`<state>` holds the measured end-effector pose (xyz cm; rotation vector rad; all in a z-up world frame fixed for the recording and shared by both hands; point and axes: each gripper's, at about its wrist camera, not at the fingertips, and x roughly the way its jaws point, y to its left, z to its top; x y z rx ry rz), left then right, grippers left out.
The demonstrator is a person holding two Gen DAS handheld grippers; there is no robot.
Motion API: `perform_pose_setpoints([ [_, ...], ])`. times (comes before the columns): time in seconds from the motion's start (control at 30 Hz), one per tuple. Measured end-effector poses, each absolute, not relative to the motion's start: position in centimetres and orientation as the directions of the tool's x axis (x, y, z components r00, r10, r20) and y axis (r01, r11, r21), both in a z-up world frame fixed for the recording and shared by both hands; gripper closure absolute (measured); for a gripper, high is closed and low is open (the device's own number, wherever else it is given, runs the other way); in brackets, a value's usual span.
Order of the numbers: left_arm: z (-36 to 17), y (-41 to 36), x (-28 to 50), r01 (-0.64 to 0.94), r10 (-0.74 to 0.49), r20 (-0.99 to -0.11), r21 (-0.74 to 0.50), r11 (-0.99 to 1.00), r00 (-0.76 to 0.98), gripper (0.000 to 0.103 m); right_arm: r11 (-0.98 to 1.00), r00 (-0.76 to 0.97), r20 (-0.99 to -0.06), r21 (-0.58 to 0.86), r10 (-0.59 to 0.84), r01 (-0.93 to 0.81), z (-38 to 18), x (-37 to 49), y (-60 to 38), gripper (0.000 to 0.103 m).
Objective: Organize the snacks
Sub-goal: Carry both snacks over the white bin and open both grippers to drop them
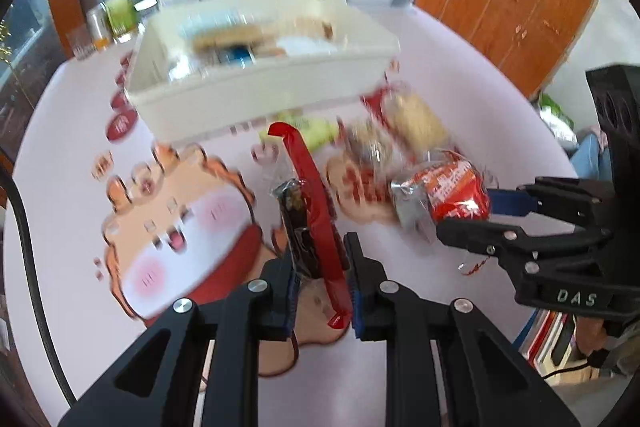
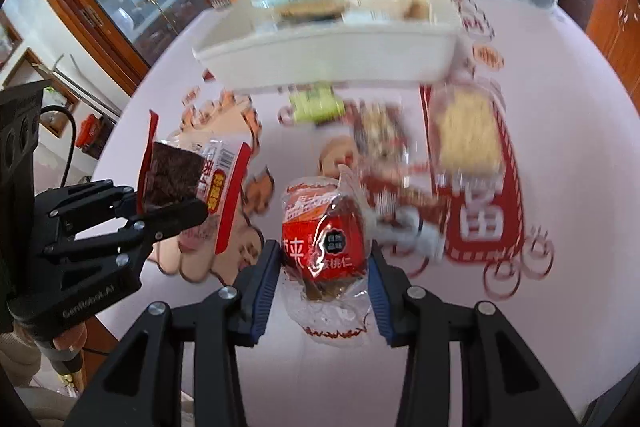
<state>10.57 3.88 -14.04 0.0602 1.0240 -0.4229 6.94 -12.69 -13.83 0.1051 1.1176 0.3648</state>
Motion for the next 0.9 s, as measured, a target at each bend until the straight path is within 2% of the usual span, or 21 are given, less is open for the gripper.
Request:
perform_pose_setpoints([
  [0.23,-7.7,4.4,14.6,0.343,-0.298,-0.768,-0.109,0.933,0.568,0.085,0.927,0.514,-0.783,0.211,0.350,-0.310,-7.3,10.8,-12.4,0.061],
  [0.57,1.7,4.3,23.5,0.237,-0.178,-0.684,-0.007,0.971,0.708,0.085,0.941,0.665,-0.679,0.119,0.311,-0.318,1.5,19.8,-13.3,0.060],
  [0.9,4.2,3.5,30.4,0.174,-0.120,-0.680,0.012,0.985,0.724,0.085,0.963,0.705,-0.662,0.105,0.253,-0.246,4.2,28.4,-14.3,0.060],
])
